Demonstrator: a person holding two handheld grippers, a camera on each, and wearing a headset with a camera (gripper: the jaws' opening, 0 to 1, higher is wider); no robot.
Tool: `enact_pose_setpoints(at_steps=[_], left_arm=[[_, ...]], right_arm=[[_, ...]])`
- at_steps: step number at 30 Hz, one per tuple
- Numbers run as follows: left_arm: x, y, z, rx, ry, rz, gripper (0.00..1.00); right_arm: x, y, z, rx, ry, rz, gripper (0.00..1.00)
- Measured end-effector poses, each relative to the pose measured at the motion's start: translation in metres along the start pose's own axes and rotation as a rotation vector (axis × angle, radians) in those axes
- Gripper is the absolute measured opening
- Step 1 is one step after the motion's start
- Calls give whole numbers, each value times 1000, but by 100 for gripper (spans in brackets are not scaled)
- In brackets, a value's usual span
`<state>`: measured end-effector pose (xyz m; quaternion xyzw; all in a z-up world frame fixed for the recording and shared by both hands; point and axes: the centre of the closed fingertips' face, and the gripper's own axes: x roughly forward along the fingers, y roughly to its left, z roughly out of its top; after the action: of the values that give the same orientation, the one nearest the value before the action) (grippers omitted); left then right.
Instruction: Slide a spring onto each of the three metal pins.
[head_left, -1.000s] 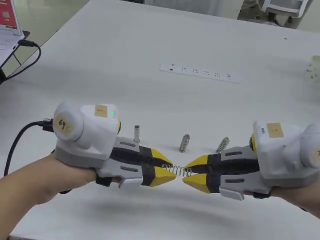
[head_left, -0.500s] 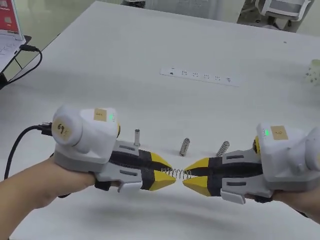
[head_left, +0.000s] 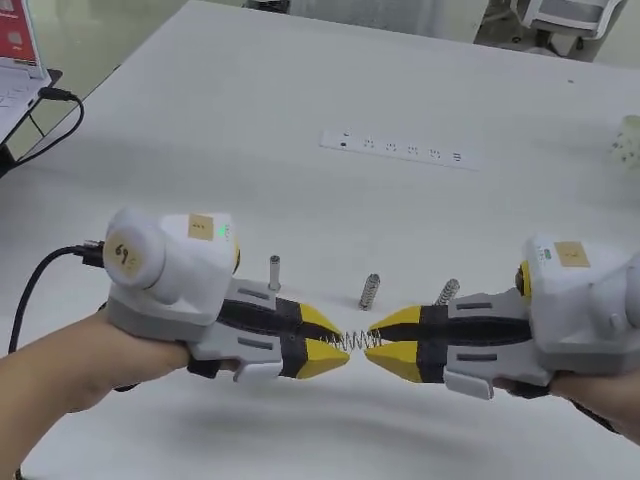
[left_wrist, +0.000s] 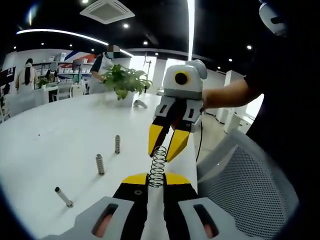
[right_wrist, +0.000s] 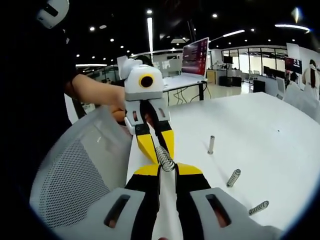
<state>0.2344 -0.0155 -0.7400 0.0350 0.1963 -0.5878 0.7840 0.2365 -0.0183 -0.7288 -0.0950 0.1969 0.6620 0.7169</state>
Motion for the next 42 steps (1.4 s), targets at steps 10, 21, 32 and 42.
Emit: enact_pose_setpoints(at_steps=[10, 21, 32, 42], left_arm=[[3, -1, -5, 9, 18, 0, 2], [6, -4, -7, 26, 33, -16, 2], [5, -2, -6, 47, 41, -10, 2], [3, -2, -7, -3, 41, -11, 4]], right_arm=[[5, 3, 18, 17, -56, 7, 9], [22, 16, 35, -56, -93, 20, 8], [26, 17, 37, -85, -117, 2, 8], [28, 22, 38, -233, -97, -9, 7]])
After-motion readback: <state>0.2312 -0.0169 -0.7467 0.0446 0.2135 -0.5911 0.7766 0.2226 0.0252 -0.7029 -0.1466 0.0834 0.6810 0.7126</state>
